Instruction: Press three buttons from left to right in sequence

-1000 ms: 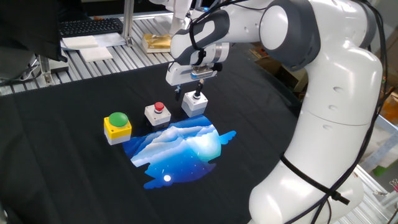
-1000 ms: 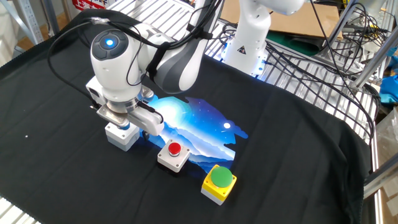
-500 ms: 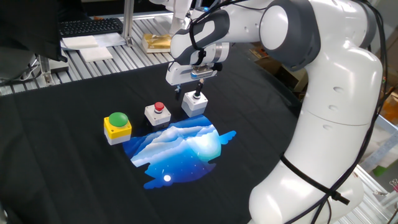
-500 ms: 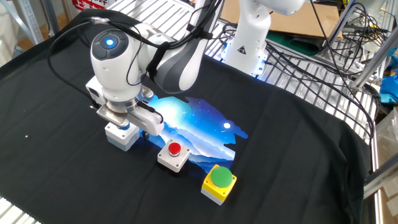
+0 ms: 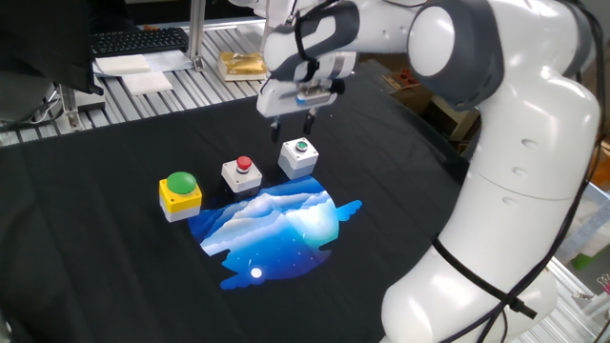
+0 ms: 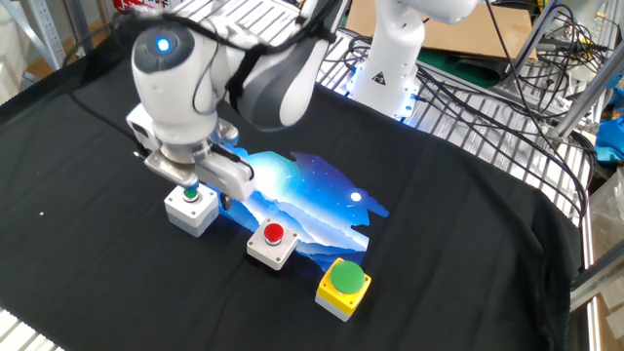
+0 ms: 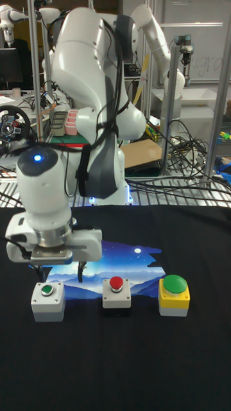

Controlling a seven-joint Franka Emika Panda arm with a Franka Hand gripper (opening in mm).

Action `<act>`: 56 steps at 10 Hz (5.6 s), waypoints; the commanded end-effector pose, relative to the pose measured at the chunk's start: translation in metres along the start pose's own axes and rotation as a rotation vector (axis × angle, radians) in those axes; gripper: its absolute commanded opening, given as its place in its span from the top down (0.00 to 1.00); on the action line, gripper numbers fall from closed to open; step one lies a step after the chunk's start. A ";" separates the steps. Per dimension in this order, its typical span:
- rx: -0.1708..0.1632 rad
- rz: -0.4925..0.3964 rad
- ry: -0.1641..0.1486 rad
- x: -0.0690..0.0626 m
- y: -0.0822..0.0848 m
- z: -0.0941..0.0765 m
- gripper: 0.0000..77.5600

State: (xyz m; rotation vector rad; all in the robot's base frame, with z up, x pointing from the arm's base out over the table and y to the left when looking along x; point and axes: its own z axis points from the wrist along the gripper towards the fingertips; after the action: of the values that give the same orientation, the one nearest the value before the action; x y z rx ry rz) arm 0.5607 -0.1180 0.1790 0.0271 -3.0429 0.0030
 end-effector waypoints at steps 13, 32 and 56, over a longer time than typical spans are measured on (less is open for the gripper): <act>-0.006 0.044 -0.030 0.017 0.080 0.002 0.00; -0.004 0.029 -0.032 0.008 0.087 0.023 0.00; 0.003 0.035 -0.019 0.014 0.092 -0.020 0.00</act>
State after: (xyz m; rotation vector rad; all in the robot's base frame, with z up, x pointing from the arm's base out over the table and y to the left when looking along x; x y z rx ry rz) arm 0.5490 -0.0290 0.1658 -0.0243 -3.0734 0.0058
